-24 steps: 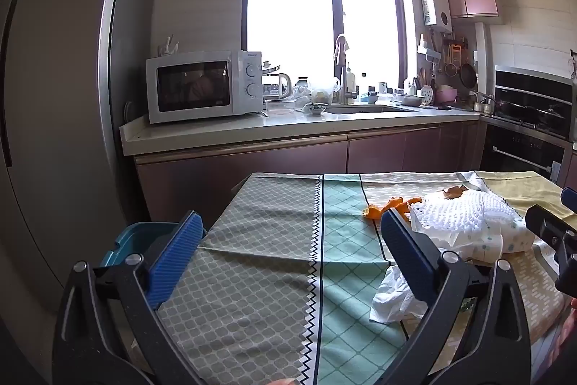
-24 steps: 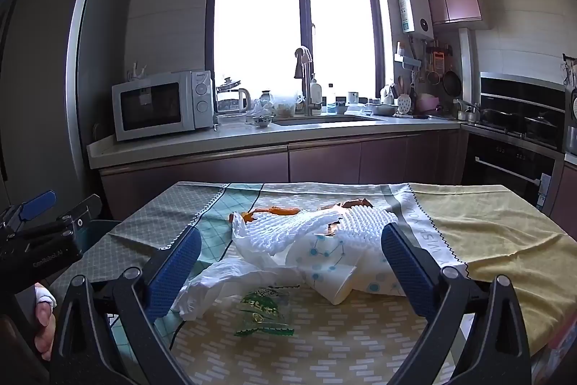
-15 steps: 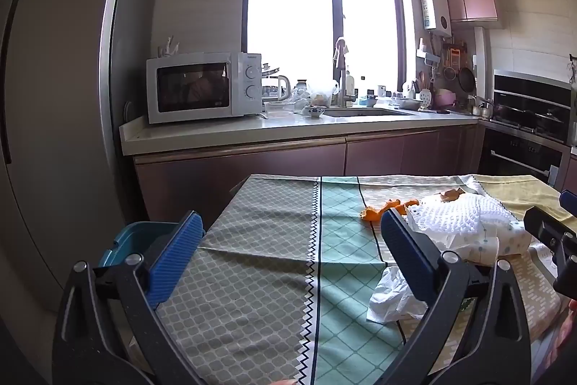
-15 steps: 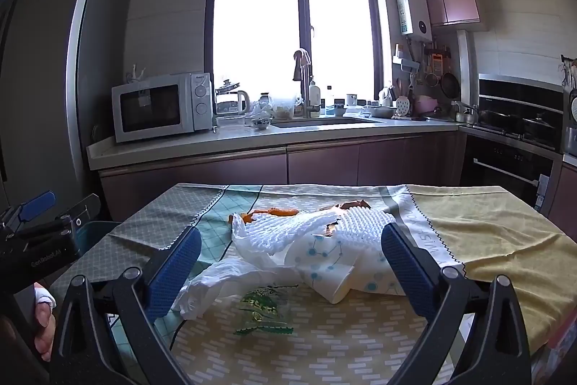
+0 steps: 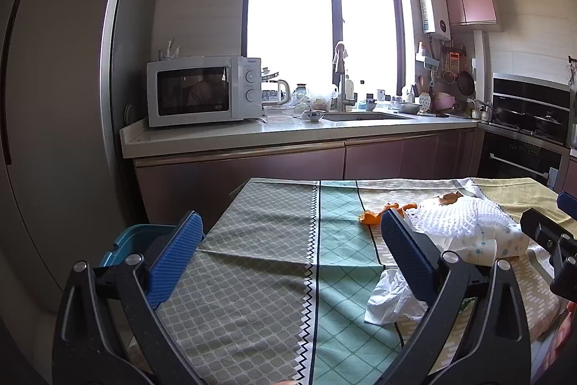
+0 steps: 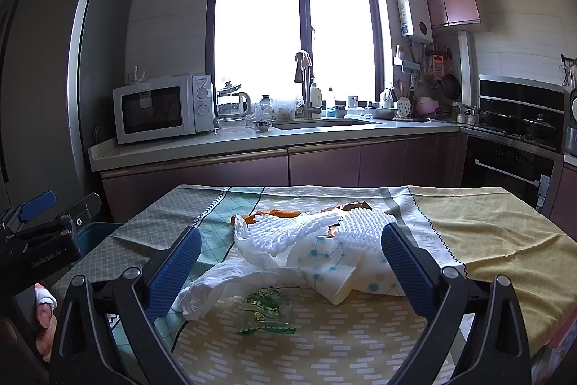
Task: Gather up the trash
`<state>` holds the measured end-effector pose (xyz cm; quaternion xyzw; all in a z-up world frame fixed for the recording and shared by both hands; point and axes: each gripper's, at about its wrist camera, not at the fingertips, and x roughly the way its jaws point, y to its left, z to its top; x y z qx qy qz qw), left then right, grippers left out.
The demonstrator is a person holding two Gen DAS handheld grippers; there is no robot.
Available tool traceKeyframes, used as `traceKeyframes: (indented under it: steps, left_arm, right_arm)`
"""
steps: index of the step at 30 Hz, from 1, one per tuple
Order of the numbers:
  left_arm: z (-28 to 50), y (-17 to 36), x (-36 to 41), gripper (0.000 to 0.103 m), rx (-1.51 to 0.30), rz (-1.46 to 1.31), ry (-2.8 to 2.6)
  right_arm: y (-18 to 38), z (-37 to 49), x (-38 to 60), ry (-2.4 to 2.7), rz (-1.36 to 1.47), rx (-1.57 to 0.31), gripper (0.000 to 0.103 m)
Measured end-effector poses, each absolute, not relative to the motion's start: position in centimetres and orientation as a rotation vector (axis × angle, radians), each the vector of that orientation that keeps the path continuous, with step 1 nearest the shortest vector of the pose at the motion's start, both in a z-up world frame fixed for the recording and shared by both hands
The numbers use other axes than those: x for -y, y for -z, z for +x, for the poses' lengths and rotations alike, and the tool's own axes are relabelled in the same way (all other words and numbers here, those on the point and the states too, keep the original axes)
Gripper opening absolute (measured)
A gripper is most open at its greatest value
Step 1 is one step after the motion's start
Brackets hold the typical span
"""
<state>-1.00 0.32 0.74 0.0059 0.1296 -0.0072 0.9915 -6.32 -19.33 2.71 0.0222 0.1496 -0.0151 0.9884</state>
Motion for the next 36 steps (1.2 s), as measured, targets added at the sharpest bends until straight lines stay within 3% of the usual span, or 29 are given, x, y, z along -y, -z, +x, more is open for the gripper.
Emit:
traceKeyframes:
  steps: [36]
  left_arm:
    - [-1.1,-0.43,0.37,0.098,-0.261,0.009,0.027]
  right_arm:
    - [-2.88,-6.26,19.87,0.025,0.047,-0.289,0.097]
